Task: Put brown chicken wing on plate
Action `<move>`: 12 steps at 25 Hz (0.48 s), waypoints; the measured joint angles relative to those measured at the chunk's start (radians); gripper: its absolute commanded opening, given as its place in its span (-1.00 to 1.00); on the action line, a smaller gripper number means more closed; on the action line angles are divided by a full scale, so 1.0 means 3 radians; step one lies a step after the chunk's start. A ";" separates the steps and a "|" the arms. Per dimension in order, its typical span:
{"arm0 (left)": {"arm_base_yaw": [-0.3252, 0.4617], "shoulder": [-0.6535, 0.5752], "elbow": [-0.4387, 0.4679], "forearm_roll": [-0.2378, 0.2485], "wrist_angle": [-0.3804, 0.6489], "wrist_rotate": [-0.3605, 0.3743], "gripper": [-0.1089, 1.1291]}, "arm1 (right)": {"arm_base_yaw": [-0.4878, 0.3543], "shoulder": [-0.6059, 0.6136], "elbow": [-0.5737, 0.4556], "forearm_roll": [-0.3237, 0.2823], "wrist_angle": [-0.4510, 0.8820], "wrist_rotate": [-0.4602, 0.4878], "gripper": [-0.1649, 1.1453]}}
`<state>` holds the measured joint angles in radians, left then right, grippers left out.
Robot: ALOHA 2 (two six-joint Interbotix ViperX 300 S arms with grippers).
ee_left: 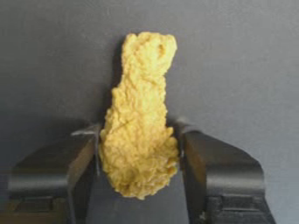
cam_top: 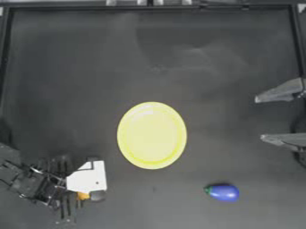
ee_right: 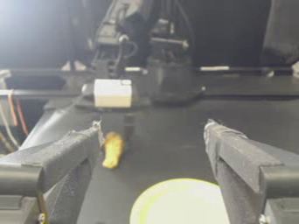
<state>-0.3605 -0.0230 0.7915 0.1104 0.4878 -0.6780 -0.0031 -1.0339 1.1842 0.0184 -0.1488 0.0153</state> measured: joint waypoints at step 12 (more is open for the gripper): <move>0.0092 -0.0317 -0.0215 0.0281 0.0297 0.0020 -0.56 | 0.0000 0.0000 0.0015 0.0005 0.0005 0.0005 0.77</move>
<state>-0.3329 -0.1181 0.7271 0.1948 0.5768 -0.6719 -0.0031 -1.0339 1.1888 0.0199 -0.1473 0.0169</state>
